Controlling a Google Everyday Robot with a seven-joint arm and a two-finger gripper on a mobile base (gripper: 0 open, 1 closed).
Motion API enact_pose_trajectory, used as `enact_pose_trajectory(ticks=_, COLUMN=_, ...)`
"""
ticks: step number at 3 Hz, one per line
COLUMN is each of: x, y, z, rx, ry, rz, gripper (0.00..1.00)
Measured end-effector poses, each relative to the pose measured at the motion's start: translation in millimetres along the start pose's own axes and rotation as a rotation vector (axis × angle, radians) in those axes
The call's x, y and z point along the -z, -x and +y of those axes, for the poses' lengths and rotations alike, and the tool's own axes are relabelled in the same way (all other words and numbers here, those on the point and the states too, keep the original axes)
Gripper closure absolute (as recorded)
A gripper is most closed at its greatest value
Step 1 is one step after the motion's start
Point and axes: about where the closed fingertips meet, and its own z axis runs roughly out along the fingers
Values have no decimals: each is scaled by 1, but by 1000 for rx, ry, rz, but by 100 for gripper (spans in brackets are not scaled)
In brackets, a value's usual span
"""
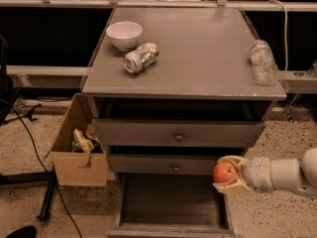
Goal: Place apple into top drawer
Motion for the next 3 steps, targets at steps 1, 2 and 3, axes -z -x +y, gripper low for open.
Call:
enact_pose_trajectory(ticks=1, x=-4, y=-7, z=-2, rx=9, ry=0, rz=9, gripper=100)
enact_pose_trajectory(ticks=2, x=-21, y=-30, z=-6, rx=36, ry=15, rz=26, gripper=100)
enact_pose_trajectory(ticks=3, x=-51, y=-56, z=-6, rx=77, ry=44, rz=44, gripper=100)
